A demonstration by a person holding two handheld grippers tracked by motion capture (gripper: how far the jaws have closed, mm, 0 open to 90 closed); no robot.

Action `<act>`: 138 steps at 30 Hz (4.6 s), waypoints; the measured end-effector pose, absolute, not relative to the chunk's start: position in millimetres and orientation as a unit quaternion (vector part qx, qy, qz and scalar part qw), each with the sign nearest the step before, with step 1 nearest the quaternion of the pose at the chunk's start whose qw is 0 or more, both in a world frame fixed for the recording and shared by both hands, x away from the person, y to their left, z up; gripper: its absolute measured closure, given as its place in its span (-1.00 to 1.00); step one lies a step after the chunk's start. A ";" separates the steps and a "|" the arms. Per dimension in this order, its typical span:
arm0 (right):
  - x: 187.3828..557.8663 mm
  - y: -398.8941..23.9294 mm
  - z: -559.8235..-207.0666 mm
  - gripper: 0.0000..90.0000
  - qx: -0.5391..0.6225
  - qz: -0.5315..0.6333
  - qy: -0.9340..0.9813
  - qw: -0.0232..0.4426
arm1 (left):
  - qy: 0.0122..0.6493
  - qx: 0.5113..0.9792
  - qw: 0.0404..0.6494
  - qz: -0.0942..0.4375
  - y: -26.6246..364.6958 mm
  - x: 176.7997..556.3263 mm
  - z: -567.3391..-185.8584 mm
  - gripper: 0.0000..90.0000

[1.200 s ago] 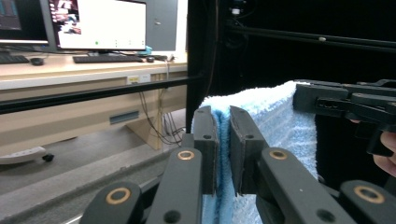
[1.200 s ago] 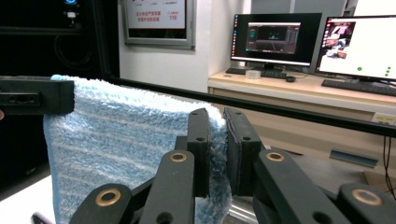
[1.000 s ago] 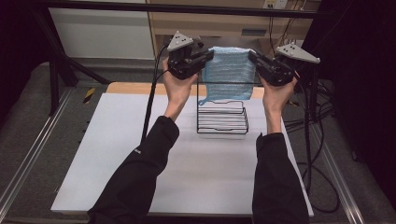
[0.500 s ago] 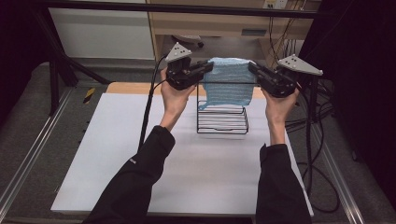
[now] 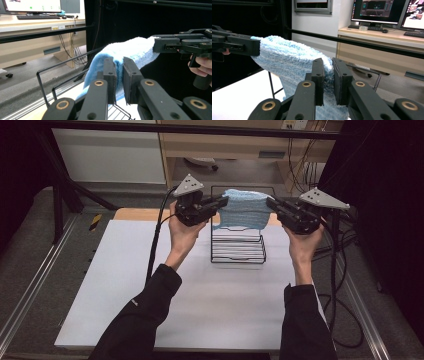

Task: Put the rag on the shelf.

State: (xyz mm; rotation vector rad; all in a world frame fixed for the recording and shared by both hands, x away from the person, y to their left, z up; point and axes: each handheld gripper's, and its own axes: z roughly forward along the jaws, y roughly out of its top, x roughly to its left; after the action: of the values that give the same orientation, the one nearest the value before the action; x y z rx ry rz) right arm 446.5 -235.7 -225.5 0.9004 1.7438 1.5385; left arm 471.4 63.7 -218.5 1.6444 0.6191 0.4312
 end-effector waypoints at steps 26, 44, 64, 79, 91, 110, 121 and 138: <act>438.9 -238.5 -247.4 0.79 0.328 0.561 0.702 0.289 | 0.288 0.720 0.604 0.185 71.2 459.4 -205.1 0.61; 437.7 -239.3 -252.5 0.58 0.325 0.556 0.716 0.270 | 0.289 0.784 0.524 0.164 46.3 470.4 -222.8 0.98; 443.5 -238.0 -265.1 1.00 0.360 0.542 0.725 0.227 | 0.286 0.799 0.507 0.153 47.8 471.7 -258.9 0.99; 456.7 -237.7 -292.0 1.00 0.381 0.531 0.716 0.244 | 0.301 0.788 0.510 0.167 44.8 480.8 -277.9 0.99; 441.4 -234.3 -275.4 0.65 0.358 0.549 0.714 0.248 | 0.291 0.782 0.526 0.167 57.8 467.6 -261.5 0.79; 417.0 -232.7 -259.9 -0.58 0.349 0.568 0.707 0.236 | 0.310 0.781 0.514 0.174 110.1 449.7 -259.2 -0.24; 402.2 -230.0 -271.9 -0.94 0.338 0.563 0.722 0.218 | 0.318 0.787 0.494 0.186 153.0 426.1 -283.7 -0.62; 388.7 -219.3 -345.8 -0.99 0.350 0.526 0.758 0.164 | 0.343 0.800 0.461 0.175 216.1 383.8 -366.9 -0.70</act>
State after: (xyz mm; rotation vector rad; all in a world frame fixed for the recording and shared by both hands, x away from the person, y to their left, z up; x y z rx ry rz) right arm 388.7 -219.3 -345.8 0.9981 2.1599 1.5000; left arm 383.8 216.1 -366.9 1.9683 0.8435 0.4298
